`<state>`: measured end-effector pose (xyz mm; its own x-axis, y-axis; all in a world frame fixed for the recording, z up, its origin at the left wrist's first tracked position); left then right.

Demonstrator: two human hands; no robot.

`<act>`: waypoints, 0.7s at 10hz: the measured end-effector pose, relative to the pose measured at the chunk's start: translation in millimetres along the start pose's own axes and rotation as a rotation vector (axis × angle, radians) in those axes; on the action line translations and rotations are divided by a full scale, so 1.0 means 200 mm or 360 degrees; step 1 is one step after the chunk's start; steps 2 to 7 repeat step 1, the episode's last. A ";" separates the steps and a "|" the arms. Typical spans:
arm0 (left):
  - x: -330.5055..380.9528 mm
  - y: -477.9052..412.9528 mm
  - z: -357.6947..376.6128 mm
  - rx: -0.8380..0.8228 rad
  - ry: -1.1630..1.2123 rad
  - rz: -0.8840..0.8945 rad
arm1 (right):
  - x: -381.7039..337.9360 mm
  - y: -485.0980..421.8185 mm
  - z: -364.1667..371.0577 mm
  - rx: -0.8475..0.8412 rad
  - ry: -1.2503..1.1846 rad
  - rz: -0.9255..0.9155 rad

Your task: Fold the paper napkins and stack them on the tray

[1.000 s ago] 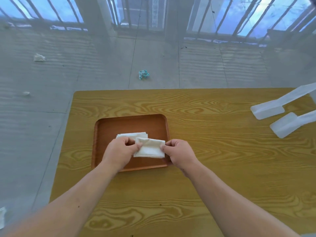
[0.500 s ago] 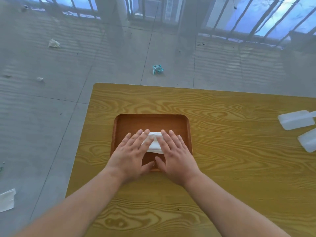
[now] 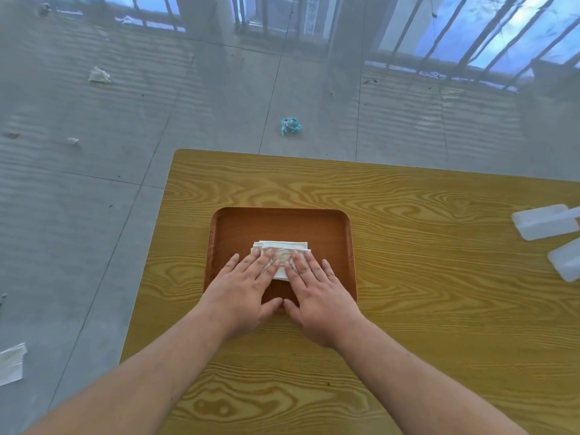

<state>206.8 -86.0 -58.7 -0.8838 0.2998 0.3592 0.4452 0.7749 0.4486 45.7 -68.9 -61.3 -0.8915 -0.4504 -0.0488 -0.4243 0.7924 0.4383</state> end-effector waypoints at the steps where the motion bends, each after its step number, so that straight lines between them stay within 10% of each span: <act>1: 0.03 0.01 -0.07 0.0042 0.0021 -0.0003 | 0.01 0.02 -0.06 0.0092 -0.0022 0.0013; 7: 0.03 0.01 -0.07 0.0042 0.0021 -0.0003 | 0.01 0.02 -0.06 0.0092 -0.0022 0.0013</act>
Point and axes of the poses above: each hand's wrist, its own y-axis away from the middle knuckle, its own z-axis out of the palm, x = y × z, the point moved 6 cm from there along -y, towards the middle knuckle, and after that the axes turned 12 degrees about y, right-handed, at the moved point
